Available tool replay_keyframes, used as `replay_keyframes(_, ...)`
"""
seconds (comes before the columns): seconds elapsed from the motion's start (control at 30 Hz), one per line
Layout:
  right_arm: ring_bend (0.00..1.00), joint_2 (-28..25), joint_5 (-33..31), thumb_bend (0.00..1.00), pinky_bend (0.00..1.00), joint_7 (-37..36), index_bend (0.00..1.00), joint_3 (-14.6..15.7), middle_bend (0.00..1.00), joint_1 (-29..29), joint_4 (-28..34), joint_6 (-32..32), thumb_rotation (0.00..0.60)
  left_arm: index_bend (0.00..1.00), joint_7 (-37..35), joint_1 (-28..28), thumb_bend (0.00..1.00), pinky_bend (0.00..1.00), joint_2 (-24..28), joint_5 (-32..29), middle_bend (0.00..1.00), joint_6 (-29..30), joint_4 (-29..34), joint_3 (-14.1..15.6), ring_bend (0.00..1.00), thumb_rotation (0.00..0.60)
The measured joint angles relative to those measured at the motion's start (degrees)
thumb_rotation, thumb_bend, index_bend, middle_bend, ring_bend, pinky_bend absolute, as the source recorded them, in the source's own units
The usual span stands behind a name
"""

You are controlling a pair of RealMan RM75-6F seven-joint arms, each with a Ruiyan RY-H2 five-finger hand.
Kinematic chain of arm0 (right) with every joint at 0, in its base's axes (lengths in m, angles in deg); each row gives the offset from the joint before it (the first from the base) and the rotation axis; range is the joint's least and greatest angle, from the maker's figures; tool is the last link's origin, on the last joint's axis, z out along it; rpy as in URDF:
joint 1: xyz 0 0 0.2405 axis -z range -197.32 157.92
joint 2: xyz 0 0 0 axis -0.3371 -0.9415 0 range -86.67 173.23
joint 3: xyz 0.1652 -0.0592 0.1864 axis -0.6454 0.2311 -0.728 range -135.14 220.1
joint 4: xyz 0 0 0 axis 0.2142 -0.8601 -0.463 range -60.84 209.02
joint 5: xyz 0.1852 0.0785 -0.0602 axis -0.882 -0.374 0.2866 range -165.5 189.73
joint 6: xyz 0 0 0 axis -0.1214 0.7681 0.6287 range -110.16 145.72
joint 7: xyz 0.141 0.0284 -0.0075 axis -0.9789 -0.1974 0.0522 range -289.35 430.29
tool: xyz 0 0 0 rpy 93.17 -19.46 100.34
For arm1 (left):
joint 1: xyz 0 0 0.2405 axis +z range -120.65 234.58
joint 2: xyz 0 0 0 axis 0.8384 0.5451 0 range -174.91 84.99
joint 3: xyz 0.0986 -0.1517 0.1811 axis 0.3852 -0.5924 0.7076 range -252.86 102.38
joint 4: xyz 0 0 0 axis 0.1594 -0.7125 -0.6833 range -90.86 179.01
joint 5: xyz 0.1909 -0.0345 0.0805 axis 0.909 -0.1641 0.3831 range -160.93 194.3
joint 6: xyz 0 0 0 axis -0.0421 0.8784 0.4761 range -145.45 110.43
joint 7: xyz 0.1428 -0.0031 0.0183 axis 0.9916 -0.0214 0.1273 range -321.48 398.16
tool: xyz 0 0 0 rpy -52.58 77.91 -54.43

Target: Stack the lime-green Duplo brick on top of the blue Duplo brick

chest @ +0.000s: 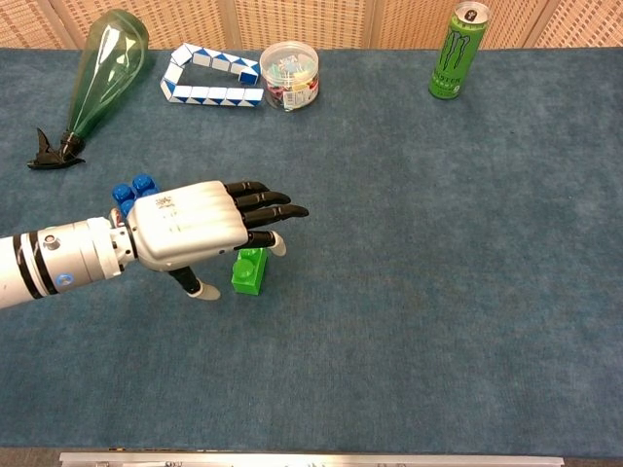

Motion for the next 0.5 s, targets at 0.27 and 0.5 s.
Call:
replay_keyframes(0.27, 0.3, -0.1, -0.1, 0.07, 0.3, -0.1, 0.55, -0.1, 0.39, 0.0, 0.0, -0.1, 0.6, 0.25, -0.2, -0.1, 0.0, 0.09, -0.7, 0.3, 0.0, -1.2, -1.1, 0.5, 0.0, 0.6)
replay_keyframes(0.5, 0.3, -0.2, 0.0, 0.07, 0.3, -0.7, 0.55, -0.1, 0.39, 0.2, 0.0, 0.3, 0.6, 0.25, 0.8, -0.1, 0.0, 0.08, -1.1, -0.2, 0.0, -2.6, -1.3, 0.7, 0.0, 0.6)
